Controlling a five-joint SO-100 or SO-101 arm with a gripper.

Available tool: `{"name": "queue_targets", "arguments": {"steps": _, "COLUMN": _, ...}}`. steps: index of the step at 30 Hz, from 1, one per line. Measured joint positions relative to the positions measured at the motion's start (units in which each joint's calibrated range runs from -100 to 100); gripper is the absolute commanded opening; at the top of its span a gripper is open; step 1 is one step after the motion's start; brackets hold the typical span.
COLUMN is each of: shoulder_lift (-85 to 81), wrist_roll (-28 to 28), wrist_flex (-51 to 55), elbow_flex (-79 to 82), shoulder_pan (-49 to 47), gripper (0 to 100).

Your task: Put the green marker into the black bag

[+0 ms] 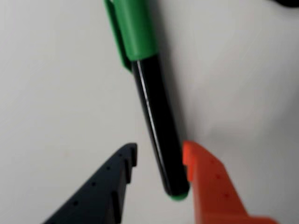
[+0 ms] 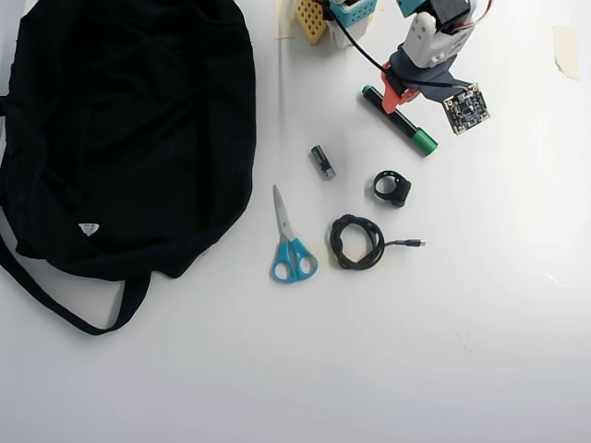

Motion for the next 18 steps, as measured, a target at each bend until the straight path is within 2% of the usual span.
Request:
{"name": "queue_targets", "arguments": {"steps": 5, "shoulder_lift": -0.25, "wrist_roll": 0.0, "wrist_flex": -4.98, "elbow_flex": 3.3, "shoulder_pan": 0.29, "gripper": 14}}
{"name": "queue_targets", "arguments": {"steps": 12, "shoulder_lift": -0.25, "wrist_roll": 0.49, "wrist_flex": -6.87, "elbow_flex": 5.35, "shoulder_pan": 1.18, "gripper": 27}}
{"name": "queue_targets", "arguments": {"steps": 18, "shoulder_lift": -0.25, "wrist_roll": 0.68, "wrist_flex": -6.87, "elbow_flex": 5.35, "shoulder_pan": 1.32, "gripper": 28}}
